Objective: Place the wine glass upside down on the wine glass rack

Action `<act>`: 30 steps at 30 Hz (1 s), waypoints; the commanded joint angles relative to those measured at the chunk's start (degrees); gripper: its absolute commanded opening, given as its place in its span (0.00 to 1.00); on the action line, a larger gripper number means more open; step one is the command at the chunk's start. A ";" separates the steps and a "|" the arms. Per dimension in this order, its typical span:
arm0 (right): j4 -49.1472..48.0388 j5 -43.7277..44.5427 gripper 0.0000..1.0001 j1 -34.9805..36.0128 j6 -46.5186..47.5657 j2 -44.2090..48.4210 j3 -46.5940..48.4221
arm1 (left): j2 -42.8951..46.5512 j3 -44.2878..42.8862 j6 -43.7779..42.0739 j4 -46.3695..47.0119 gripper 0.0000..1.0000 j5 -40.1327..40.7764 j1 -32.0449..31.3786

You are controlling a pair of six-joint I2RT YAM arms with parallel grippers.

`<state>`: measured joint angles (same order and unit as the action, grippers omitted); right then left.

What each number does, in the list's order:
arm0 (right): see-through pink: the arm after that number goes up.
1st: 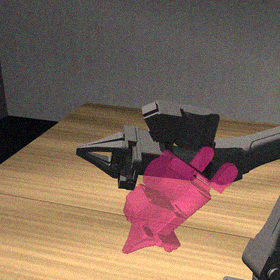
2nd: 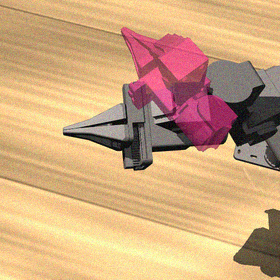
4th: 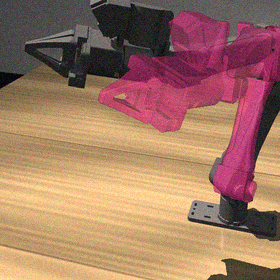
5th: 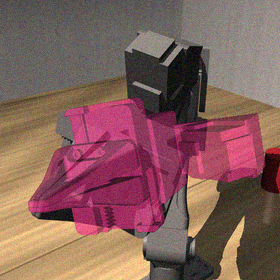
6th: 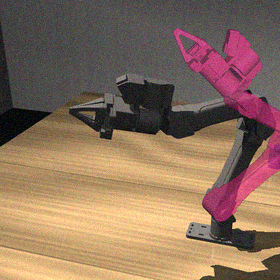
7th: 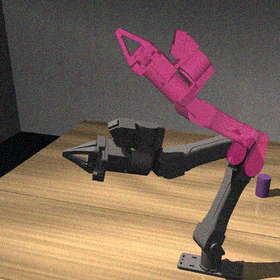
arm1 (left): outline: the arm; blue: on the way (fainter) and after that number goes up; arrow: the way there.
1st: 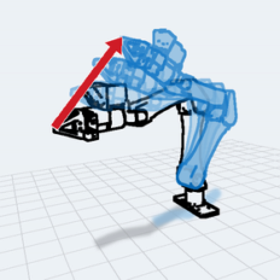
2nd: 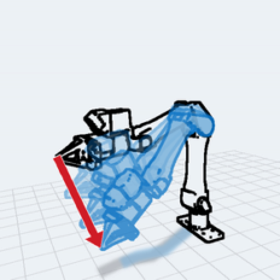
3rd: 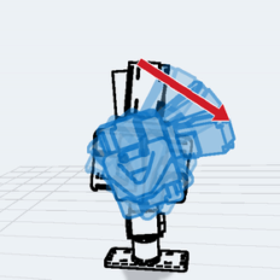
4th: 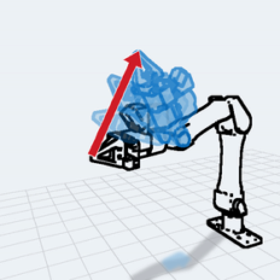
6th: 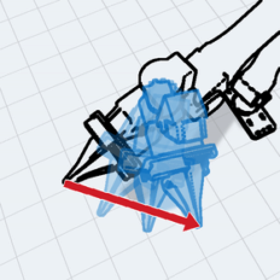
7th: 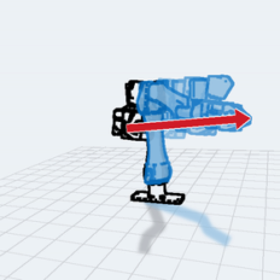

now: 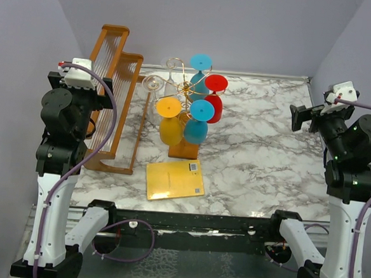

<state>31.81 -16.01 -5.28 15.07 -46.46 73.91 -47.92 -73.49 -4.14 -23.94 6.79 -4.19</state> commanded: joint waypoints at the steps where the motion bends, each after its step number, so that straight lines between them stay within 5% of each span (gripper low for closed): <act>1: 2.66 -2.14 1.00 -0.58 -0.71 0.79 1.20 | -0.07 -1.51 1.00 -1.22 0.99 -1.75 0.45; 30: 1.51 0.30 1.00 -1.65 -3.12 1.16 -1.83 | -0.65 -1.86 0.89 -2.66 0.99 -8.79 0.58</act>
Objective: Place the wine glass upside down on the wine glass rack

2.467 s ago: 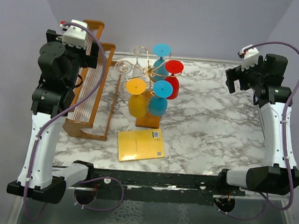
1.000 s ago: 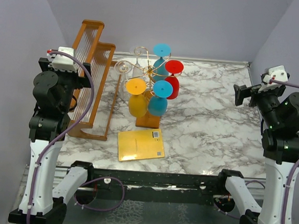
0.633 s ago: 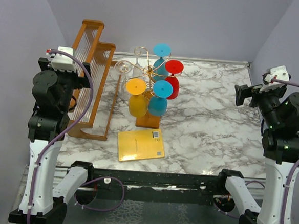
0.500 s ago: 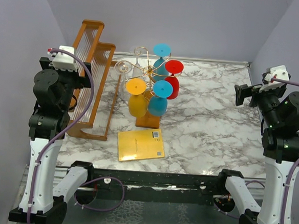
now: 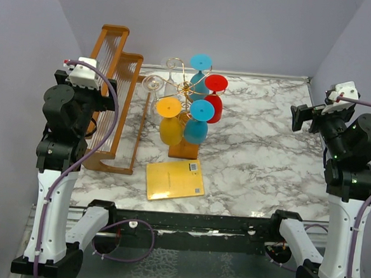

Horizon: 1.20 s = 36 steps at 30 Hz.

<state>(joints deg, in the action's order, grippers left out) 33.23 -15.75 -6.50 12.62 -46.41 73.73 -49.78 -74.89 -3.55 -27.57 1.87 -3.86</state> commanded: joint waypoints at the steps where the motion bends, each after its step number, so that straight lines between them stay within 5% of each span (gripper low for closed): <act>1: 0.06 0.02 1.00 -0.52 -0.59 1.19 -1.66 | 1.41 -0.43 0.18 0.87 0.99 -3.67 0.25; 36: 0.59 -2.35 1.00 -1.39 0.03 2.78 -2.84 | 3.88 1.29 -0.29 0.66 0.99 -0.65 0.08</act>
<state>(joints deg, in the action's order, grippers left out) 33.36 -16.45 -7.49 12.67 -44.18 71.05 -46.74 -73.78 -3.57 -27.73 0.49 -3.86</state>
